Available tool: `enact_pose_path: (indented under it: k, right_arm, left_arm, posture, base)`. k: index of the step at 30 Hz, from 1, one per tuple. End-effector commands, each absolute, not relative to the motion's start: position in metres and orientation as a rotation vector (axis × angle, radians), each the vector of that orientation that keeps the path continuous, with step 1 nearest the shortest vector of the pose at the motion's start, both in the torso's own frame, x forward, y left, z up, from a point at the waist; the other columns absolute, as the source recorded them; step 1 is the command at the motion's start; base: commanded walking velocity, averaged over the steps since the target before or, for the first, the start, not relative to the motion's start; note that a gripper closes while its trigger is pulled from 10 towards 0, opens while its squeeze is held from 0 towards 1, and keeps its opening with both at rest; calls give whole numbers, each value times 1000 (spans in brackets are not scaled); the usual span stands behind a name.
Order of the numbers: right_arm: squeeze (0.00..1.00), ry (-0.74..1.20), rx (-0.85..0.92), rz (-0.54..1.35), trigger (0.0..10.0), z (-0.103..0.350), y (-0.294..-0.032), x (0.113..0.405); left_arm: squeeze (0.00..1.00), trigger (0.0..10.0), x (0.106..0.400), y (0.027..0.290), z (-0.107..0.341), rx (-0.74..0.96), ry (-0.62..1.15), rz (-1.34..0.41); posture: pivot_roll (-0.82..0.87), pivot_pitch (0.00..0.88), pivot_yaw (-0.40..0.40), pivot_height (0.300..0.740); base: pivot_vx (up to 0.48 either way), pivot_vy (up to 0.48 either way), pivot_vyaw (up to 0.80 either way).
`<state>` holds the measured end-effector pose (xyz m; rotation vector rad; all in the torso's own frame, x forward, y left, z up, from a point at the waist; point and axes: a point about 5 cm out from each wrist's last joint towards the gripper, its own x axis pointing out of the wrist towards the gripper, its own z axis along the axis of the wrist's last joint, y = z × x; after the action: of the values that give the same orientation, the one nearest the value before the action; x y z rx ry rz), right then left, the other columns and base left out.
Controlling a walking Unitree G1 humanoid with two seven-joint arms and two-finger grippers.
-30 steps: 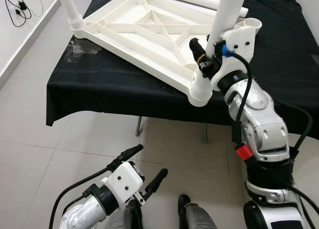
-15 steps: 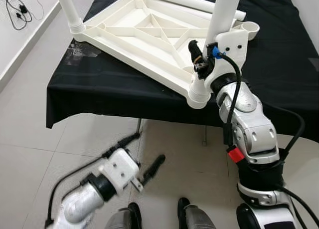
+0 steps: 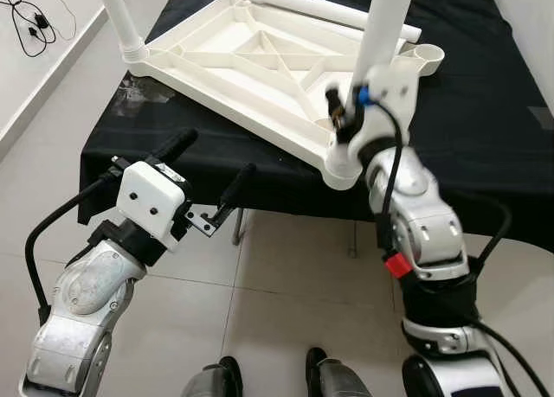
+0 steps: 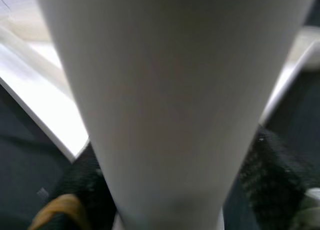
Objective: Building children table
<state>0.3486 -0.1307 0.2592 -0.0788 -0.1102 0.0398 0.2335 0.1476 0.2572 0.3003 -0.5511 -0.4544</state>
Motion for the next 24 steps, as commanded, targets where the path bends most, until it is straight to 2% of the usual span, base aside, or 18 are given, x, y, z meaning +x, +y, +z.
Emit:
enact_pose_path:
  k: [1,2,3,7,8,14,15,24]
  right_arm:
    - [1000,-114,-72,35,10000,261,-131,348]
    - [961,-122,-67,39,10000,263,-131,348]
    - [267,-138,-55,58,10000,266,-130,348]
    - [267,-155,-41,78,10000,268,-129,348]
    - [0,-169,-34,102,10000,270,-128,348]
    - [0,-208,-46,175,10000,278,-127,351]
    - [0,-236,-49,235,10000,283,-127,353]
    - [0,-343,-99,413,10000,304,-140,355]
  left_arm:
    - [0,10000,230,142,249,288,-520,-485]
    - [0,10000,229,140,247,279,-509,-494]
    - [0,10000,229,136,246,264,-498,-503]
    - [0,10000,228,133,245,245,-484,-513]
    - [0,10000,227,130,242,238,-473,-524]
    - [0,10000,222,119,229,217,-423,-569]
    - [0,10000,219,115,219,212,-390,-589]
    - [0,10000,210,112,194,208,-299,-616]
  posture:
    - [21,276,14,740]
    - [18,274,15,740]
    - [20,275,14,740]
    - [20,275,14,740]
    - [19,275,16,740]
    - [21,277,15,740]
    - [21,277,15,740]
    - [28,283,17,740]
  base:
    - [0,0,0]
    - [0,0,0]
    - [0,0,0]
    - [0,0,0]
    - [0,0,0]
    - [0,0,0]
    - [0,0,0]
    - [0,0,0]
